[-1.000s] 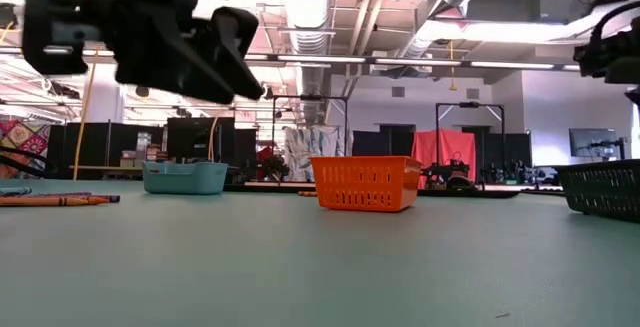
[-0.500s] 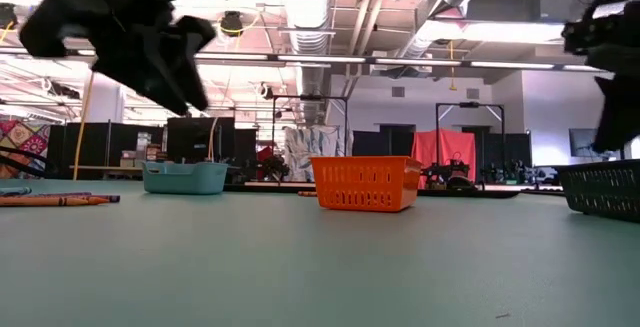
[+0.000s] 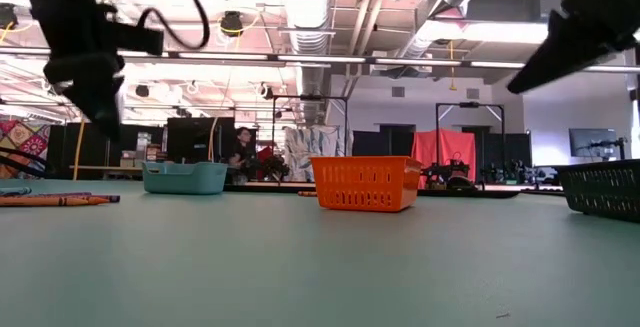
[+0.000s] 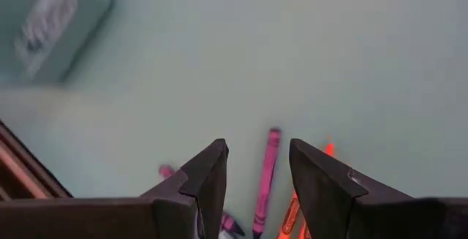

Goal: Sort crayons
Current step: Put the orange crayon into the orange bin

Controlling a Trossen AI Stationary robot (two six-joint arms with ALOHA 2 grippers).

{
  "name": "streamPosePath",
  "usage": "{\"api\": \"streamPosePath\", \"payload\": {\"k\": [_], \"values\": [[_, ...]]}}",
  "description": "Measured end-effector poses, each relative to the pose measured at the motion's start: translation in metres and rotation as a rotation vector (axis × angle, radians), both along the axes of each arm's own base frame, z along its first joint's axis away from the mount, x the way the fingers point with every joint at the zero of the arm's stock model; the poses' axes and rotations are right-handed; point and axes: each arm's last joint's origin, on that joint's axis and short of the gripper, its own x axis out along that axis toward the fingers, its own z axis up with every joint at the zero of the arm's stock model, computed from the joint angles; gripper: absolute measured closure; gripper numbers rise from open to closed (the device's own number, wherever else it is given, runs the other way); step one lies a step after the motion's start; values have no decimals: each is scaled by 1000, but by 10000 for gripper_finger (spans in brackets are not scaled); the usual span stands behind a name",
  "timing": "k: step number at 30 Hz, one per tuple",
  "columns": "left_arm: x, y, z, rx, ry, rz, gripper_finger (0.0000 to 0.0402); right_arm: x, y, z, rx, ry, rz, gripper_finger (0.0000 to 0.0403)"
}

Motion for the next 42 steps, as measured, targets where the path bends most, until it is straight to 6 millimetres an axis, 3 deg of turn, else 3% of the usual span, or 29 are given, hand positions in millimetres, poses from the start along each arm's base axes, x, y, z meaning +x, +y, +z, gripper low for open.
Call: {"api": "streamPosePath", "payload": {"k": [7,14,23,34,42], "values": [[-2,3,-16,-161,50,-32,262,12,9,5,-66,-22,132,262],[2,-19,-15,-297,20,-206,262,13,9,6,-74,-20,144,262],[-9,-34,-19,-276,94,-233,262,13,10,6,-73,-26,144,262],[1,-41,-49,-245,284,-244,262,14,11,6,-65,-36,146,262],[3,-43,-56,-251,322,-257,262,14,11,6,-62,-33,148,262]]}}
